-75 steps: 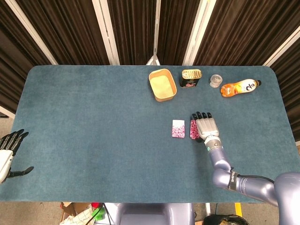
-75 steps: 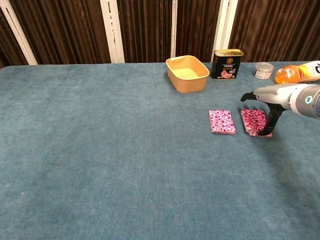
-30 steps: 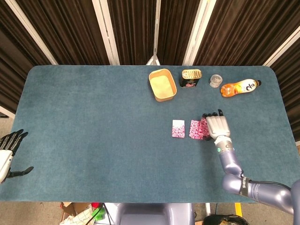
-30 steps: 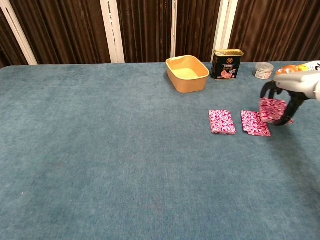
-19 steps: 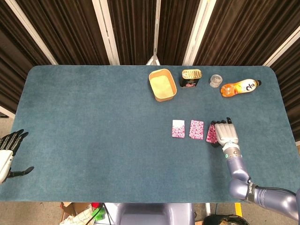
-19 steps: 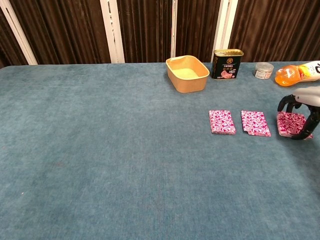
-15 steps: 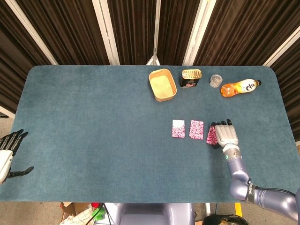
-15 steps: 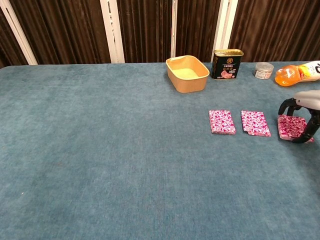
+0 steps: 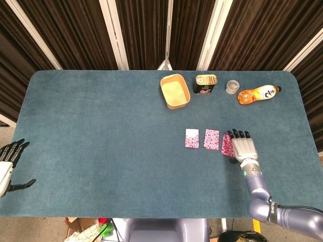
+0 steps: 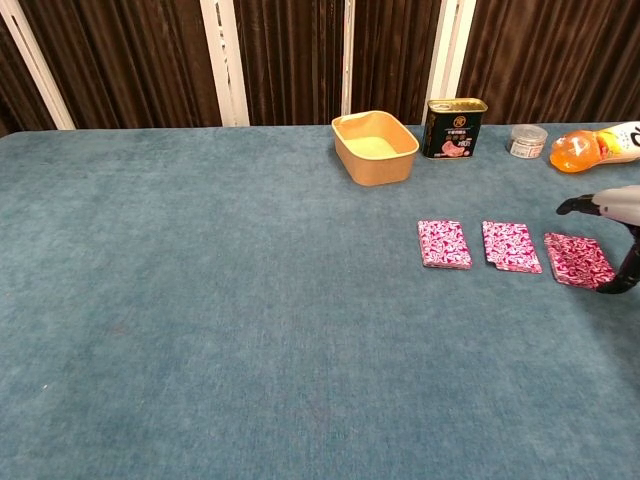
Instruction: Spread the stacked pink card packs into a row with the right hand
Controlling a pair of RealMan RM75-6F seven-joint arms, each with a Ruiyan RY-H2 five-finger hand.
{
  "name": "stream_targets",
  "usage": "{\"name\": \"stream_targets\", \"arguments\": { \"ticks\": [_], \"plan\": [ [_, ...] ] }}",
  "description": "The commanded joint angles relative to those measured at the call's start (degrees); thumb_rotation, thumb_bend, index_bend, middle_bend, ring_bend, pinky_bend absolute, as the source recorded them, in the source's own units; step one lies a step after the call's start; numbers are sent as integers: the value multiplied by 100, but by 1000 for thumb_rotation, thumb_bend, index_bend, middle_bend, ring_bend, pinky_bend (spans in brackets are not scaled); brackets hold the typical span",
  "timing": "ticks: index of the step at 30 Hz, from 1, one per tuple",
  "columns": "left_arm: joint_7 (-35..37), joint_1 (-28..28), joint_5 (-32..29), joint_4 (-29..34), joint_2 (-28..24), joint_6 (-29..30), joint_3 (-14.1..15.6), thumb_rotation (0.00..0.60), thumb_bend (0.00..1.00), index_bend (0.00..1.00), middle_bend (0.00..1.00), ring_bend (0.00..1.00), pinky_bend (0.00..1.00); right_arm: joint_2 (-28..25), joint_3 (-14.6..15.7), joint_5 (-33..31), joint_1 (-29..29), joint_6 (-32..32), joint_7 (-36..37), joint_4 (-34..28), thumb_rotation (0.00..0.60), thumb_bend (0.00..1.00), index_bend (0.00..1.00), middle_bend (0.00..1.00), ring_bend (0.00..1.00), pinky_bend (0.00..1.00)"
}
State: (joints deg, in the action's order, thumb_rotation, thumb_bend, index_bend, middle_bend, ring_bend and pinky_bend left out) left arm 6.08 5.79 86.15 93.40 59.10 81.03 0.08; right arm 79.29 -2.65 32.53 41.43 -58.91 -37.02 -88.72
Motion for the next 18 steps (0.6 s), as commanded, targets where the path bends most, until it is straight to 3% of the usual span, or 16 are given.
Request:
{"name": "stream_targets", "arguments": {
  "ticks": [1, 5, 10, 12, 18],
  "plan": [
    [4, -11, 11, -8, 5, 30, -3, 600, 3, 0, 0, 0, 0, -267, 90, 252, -165, -273, 30, -358, 600, 253, 0, 0, 0, 0],
    [11, -37, 42, -53, 37, 128, -25, 600, 3, 0, 0, 0, 0, -682, 328, 1149, -545, -901, 276, -813, 600, 254, 0, 0, 0, 0],
    [46, -63, 116, -141, 102, 253, -44, 600, 3, 0, 0, 0, 0, -1153, 857, 2756, -1341, -2195, 857, -1056, 600, 254, 0, 0, 0, 0],
    [0, -83, 174, -217, 157, 345, -50, 600, 2, 0, 0, 0, 0, -1283, 1074, 3462, -1785, -2816, 1343, -973, 600, 255, 0, 0, 0, 0],
    [-177, -155, 285, -330, 299, 576, -59, 600, 3, 0, 0, 0, 0, -1420, 1439, 4548, -2676, -3896, 2222, -506, 600, 254, 0, 0, 0, 0]
  ]
}}
